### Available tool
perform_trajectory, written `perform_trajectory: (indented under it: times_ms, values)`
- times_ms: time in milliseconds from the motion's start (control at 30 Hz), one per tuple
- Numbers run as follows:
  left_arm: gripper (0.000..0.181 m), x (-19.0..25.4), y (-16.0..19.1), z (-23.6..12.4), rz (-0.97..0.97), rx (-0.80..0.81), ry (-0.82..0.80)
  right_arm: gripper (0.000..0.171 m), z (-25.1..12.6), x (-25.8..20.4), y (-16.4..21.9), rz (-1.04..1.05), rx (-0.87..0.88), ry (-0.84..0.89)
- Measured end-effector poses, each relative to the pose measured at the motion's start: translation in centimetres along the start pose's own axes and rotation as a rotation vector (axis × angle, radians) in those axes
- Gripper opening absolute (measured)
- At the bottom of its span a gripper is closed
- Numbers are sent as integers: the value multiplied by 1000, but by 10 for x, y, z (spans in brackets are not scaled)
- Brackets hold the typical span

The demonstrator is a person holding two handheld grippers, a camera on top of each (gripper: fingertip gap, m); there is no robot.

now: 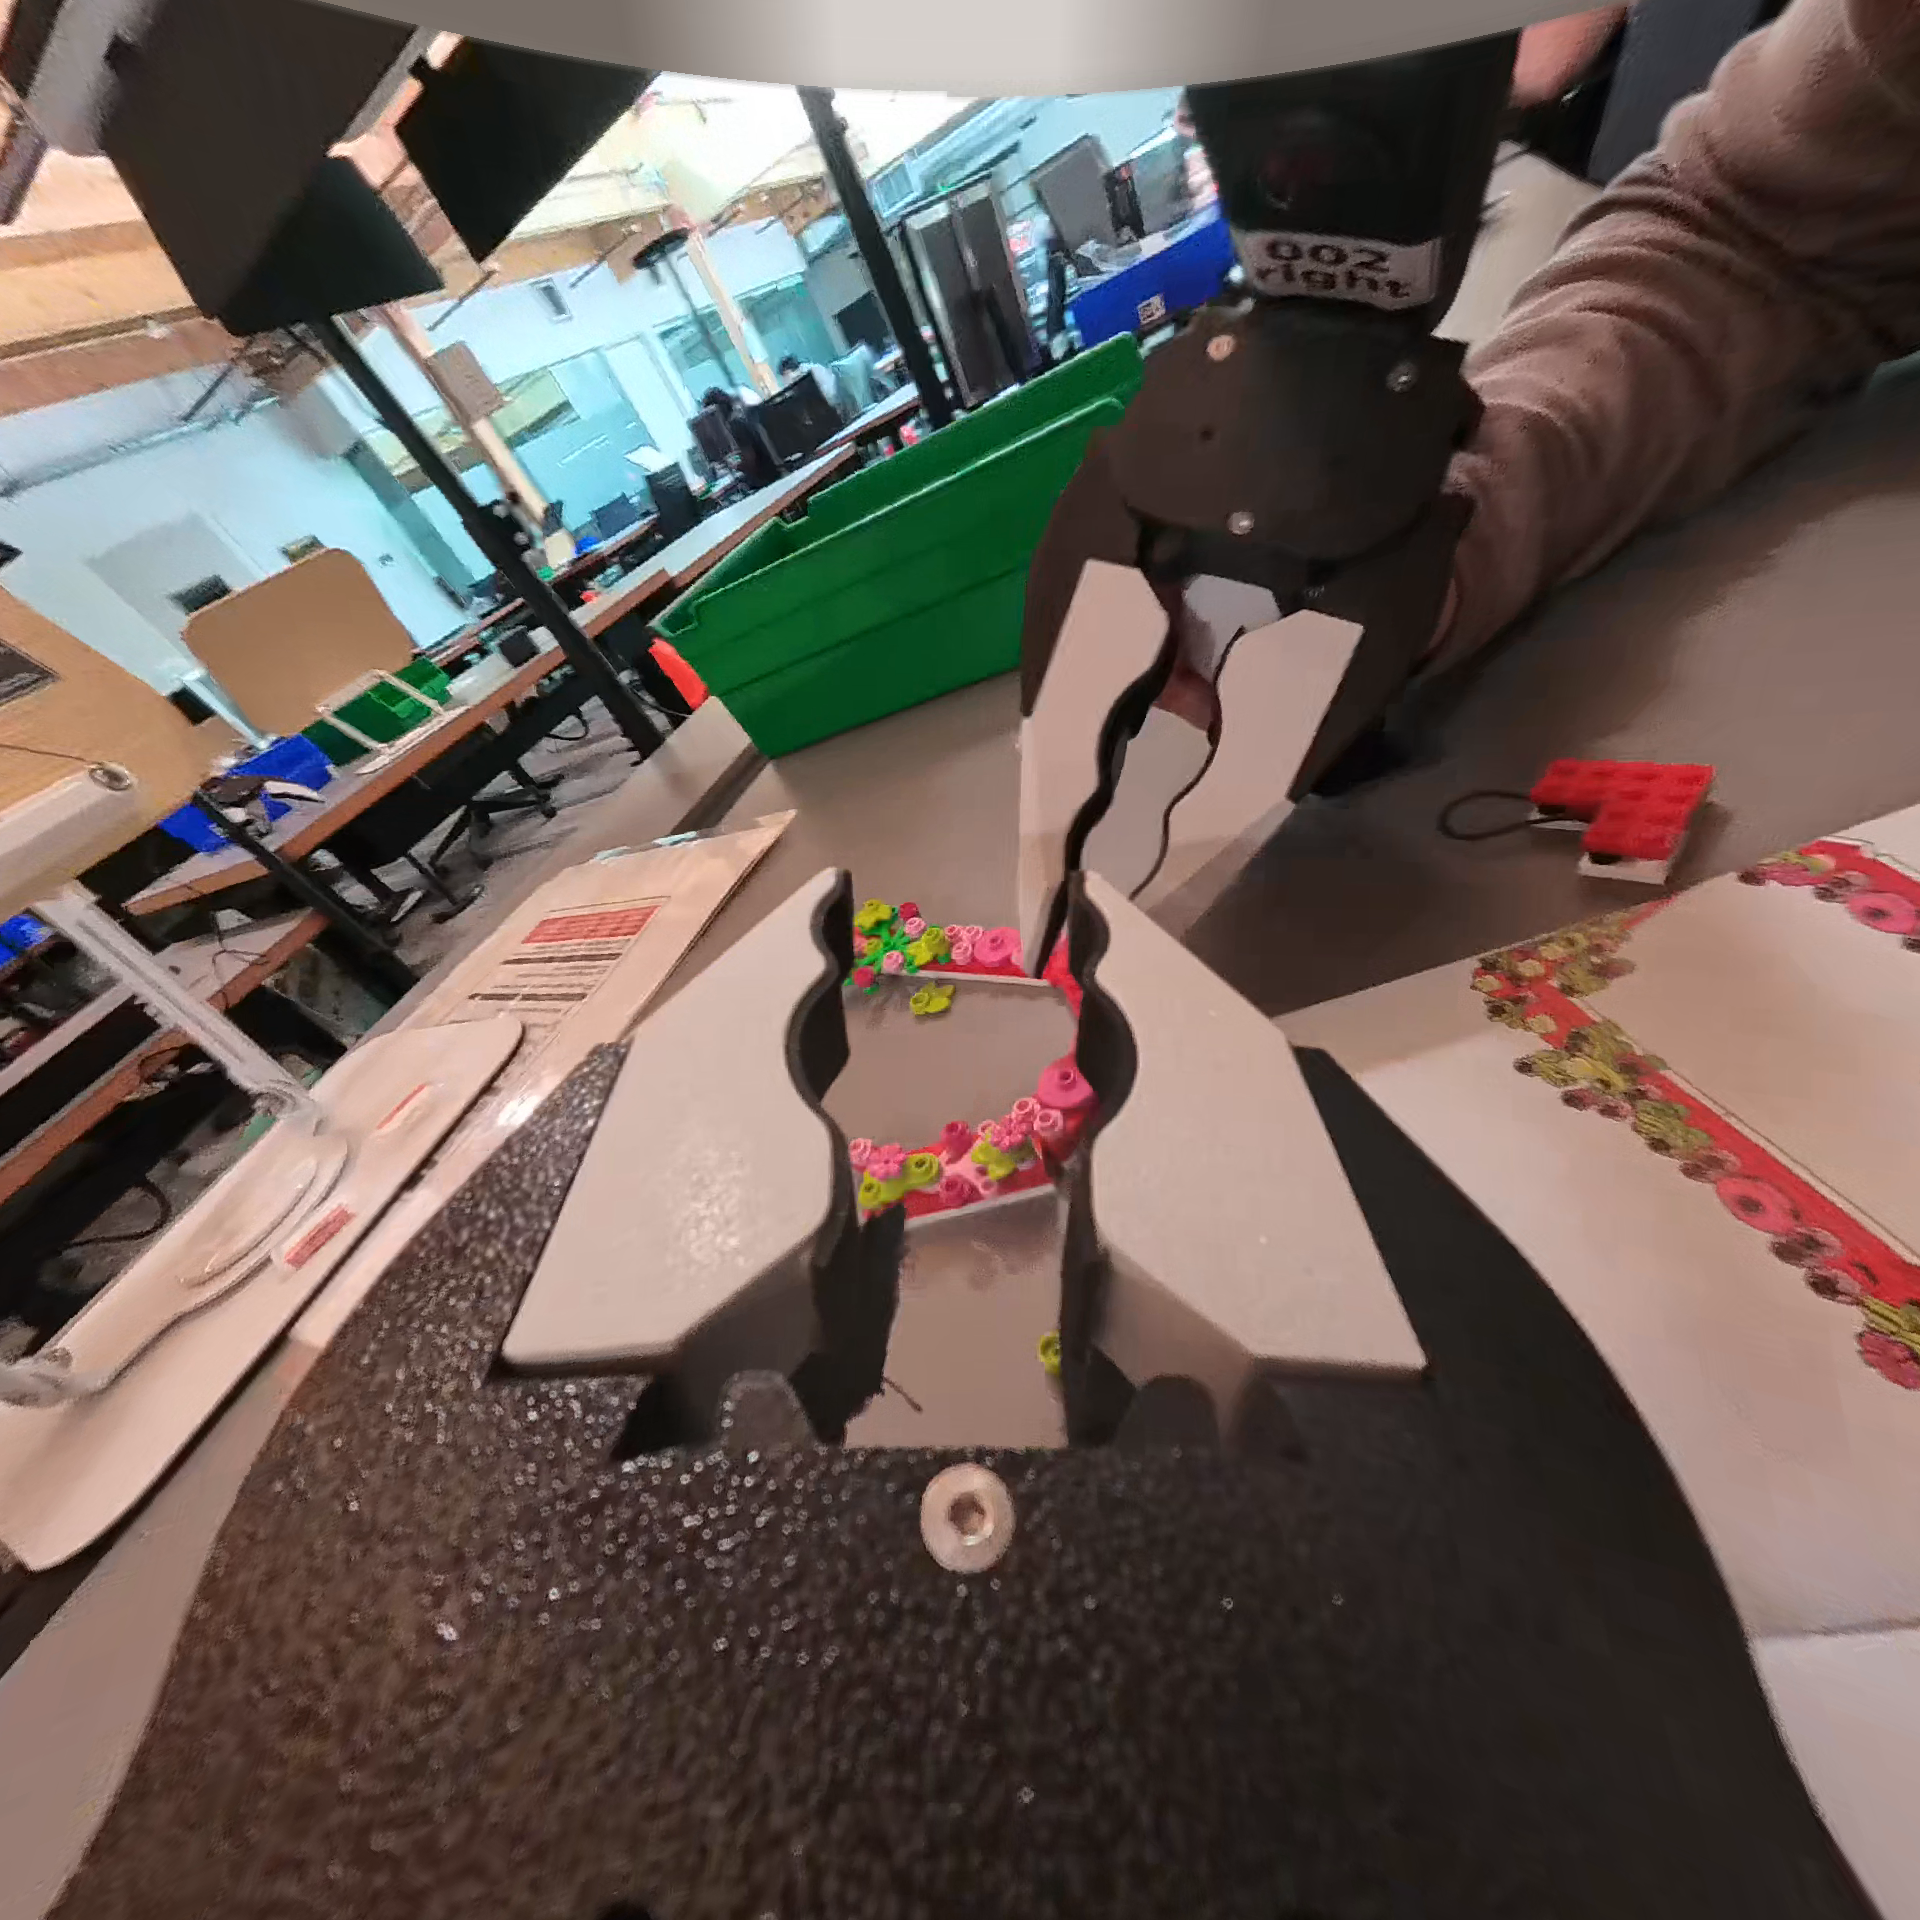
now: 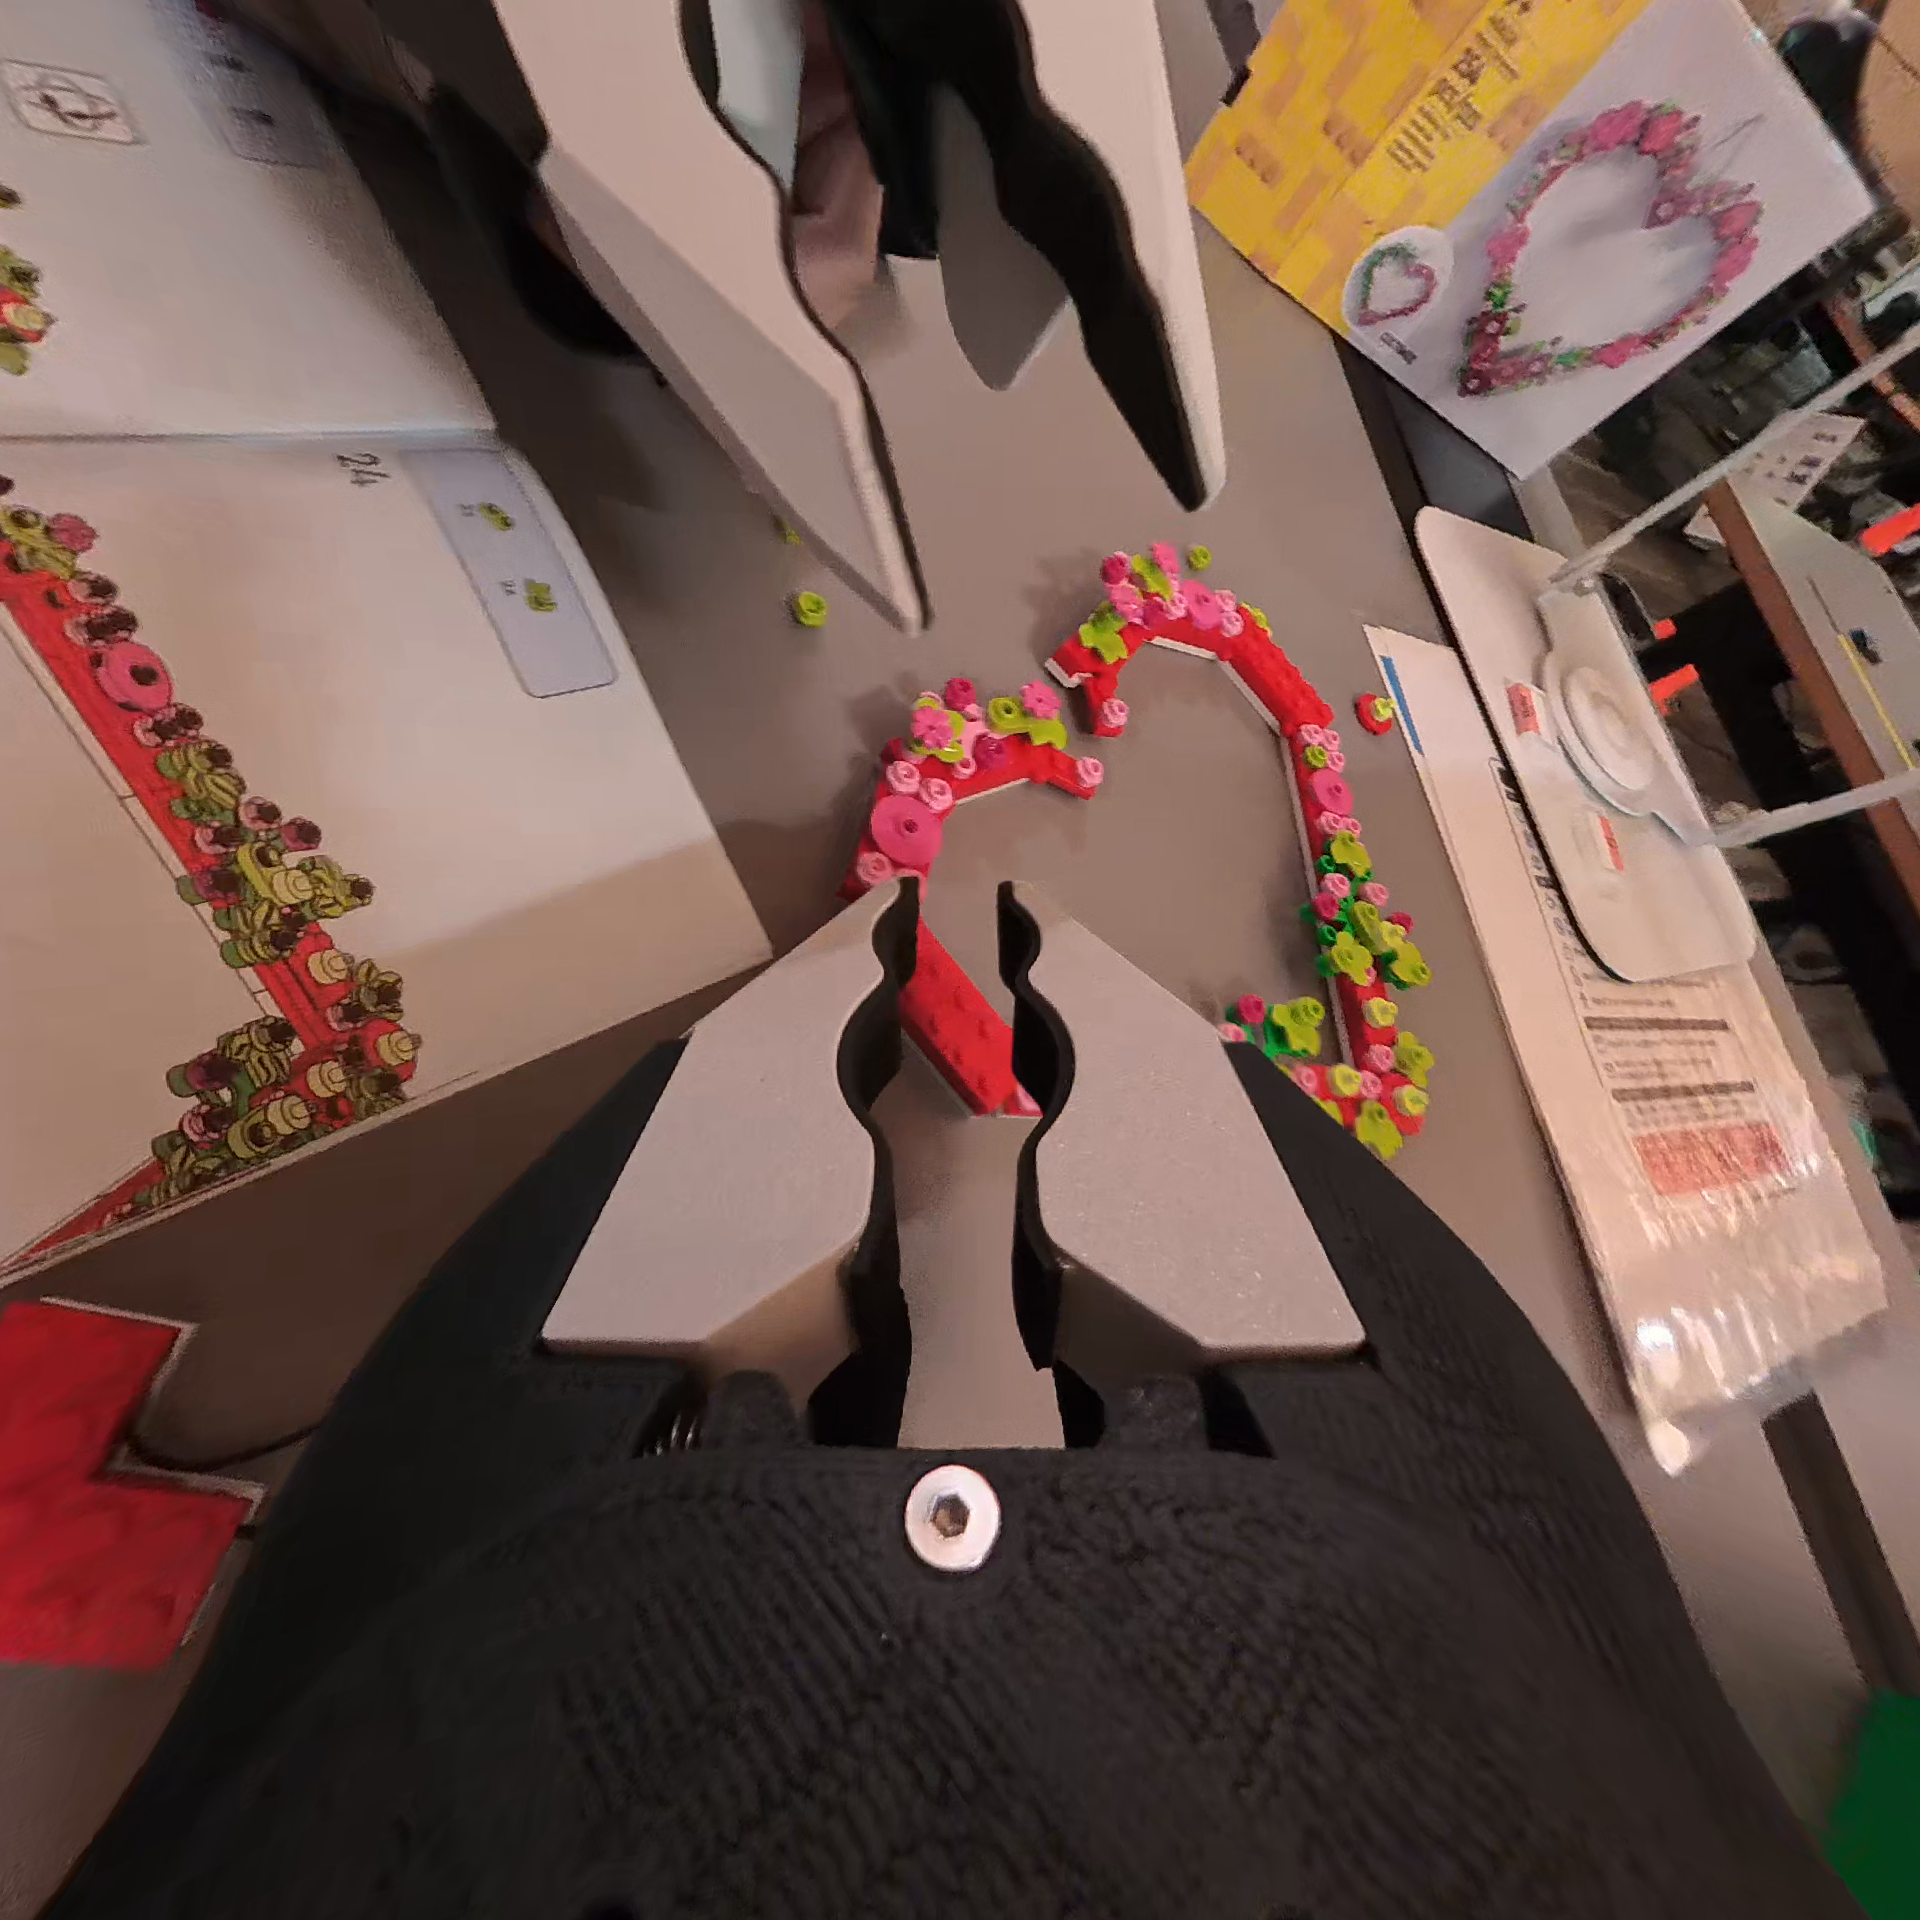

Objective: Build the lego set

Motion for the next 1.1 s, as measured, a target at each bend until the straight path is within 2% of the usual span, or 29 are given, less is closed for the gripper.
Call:
perform_trajectory:
  times_ms: [300,467,567,1100]
  values:
    - [32,22,2,3,169,-137,1,8,6,-20,-3,-135,46,-15]
    - [8,32,1,8,285,-215,-30,2,8,-12,-1,-107,21,3]
    - [0,33,2,11,293,-245,-25,0,9,-12,-2,-137,8,29]
    - [0,30,6,14,290,-317,-27,0,13,-12,-2,-184,-31,66]
Point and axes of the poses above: each gripper's, where its closed fingertips meet, z out along the fingers, y out of its underside, x = y × z across the jaws, the point moved 10 cm from there along -z, back along the fingers, and after that the axes turned 10 degrees about z, right-handed, at the moved point
